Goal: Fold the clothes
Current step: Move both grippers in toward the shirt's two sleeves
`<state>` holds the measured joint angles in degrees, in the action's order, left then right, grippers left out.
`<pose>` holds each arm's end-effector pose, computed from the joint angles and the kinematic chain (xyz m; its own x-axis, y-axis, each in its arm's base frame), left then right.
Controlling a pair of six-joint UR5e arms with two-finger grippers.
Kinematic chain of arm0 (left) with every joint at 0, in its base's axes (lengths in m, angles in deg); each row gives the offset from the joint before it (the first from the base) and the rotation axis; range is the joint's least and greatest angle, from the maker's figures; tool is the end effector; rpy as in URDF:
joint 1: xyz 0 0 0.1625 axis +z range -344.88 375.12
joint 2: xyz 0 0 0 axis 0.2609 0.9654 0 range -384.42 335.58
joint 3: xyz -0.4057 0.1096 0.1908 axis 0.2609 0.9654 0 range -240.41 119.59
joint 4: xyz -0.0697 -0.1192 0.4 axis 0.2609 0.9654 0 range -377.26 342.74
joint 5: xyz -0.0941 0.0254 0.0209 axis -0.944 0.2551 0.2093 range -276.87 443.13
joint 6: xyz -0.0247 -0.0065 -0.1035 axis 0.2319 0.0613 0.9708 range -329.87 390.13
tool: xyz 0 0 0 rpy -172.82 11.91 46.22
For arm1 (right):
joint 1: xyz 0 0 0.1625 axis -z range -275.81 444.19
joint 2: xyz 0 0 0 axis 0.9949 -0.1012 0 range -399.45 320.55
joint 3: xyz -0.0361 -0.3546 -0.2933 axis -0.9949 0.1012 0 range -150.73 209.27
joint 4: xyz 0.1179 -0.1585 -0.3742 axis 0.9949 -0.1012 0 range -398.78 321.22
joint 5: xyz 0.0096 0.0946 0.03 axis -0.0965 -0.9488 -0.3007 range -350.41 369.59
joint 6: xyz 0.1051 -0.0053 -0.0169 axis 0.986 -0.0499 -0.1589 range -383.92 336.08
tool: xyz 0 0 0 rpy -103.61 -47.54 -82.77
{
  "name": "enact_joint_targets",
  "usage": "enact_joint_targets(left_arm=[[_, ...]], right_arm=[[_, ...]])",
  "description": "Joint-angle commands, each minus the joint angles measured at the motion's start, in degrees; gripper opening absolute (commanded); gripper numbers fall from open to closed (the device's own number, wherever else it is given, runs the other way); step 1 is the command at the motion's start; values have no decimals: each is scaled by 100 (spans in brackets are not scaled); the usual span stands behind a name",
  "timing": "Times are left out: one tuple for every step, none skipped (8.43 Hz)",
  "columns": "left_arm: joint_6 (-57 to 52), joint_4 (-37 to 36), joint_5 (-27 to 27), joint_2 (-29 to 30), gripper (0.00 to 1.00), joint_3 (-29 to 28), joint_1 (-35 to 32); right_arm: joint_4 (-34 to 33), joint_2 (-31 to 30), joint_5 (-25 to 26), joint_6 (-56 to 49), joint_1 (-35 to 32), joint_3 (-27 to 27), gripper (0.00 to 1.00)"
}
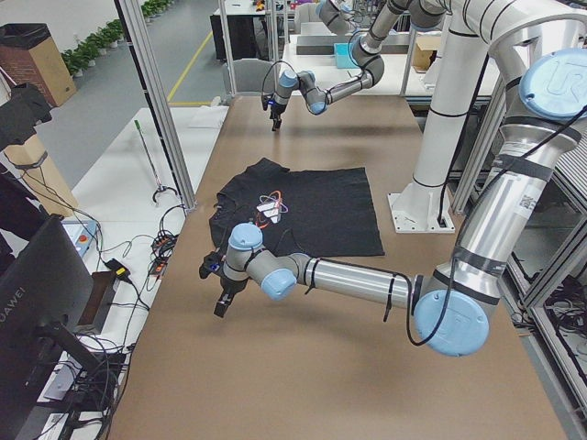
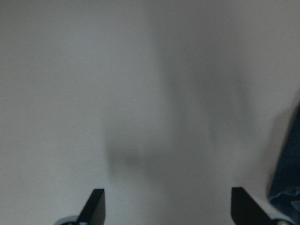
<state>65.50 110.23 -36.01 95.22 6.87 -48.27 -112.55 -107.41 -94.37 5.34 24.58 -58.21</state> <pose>0.2691 -0.7189 0.5120 0.6976 0.1977 -0.6886 0.1028 0.9236 0.3693 -0.2578 -0.6523 0.4819 0.8688 -0.1923 0.4563 -0.0161 0.9101 0.4141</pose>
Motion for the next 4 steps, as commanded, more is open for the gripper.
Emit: enact_joint_targets(left_arm=[[322, 557, -5, 611, 94, -801, 414], [322, 558, -13, 727, 94, -865, 441], [357, 558, -13, 737, 94, -813, 442], [383, 567, -13, 745, 94, -778, 442]], right_arm=[[30, 28, -10, 53, 90, 12, 94], [30, 28, -1, 53, 90, 12, 94], [30, 28, -10, 53, 90, 12, 94], [30, 28, -10, 53, 99, 12, 94]])
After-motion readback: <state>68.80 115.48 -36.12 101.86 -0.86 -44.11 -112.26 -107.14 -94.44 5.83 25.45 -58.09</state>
